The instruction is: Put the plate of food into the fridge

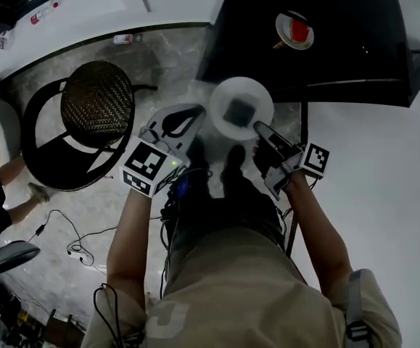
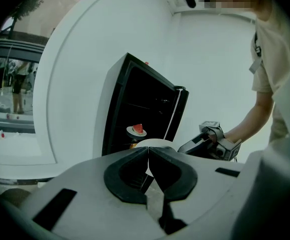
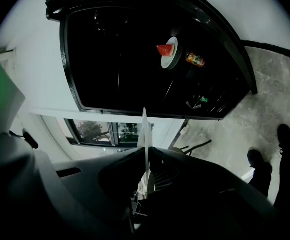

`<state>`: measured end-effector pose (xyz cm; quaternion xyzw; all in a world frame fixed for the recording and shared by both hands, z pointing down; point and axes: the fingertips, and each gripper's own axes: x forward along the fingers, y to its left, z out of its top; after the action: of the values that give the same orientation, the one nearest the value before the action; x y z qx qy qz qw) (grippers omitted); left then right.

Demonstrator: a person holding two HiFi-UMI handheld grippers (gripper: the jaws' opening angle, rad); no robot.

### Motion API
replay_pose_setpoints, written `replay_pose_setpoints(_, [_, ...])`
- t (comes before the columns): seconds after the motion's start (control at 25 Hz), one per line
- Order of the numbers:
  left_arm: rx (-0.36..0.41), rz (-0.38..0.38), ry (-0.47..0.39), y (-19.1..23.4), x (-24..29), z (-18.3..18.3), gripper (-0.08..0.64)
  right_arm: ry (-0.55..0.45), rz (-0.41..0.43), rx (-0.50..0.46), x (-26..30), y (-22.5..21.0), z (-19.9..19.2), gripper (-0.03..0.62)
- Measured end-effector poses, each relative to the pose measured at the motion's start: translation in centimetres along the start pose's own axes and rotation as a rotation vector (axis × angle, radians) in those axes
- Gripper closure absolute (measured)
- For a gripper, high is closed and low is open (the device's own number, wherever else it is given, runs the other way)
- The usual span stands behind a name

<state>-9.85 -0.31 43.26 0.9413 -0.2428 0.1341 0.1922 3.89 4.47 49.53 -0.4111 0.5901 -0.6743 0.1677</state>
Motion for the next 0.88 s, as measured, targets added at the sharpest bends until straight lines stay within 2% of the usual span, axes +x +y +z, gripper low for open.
replay_pose_setpoints(0.28, [-0.036, 0.014, 0.042, -0.1, 1.9, -2.0, 0.545, 0.018, 0.018, -0.006, 0.9, -1.6, 0.4, 0.565])
replay_pose_setpoints(0.76, [-0.072, 0.038, 0.129, -0.6, 5.3, -6.9, 0.545, -0.011, 0.03, 0.064, 1.5, -6.7, 2.6, 0.565])
replay_pose_setpoints(0.88, [-0.075, 0.046, 0.113, -0.5, 6.3, -7.5, 0.545, -0.003, 0.025, 0.06, 1.9, -8.4, 3.3, 0.565])
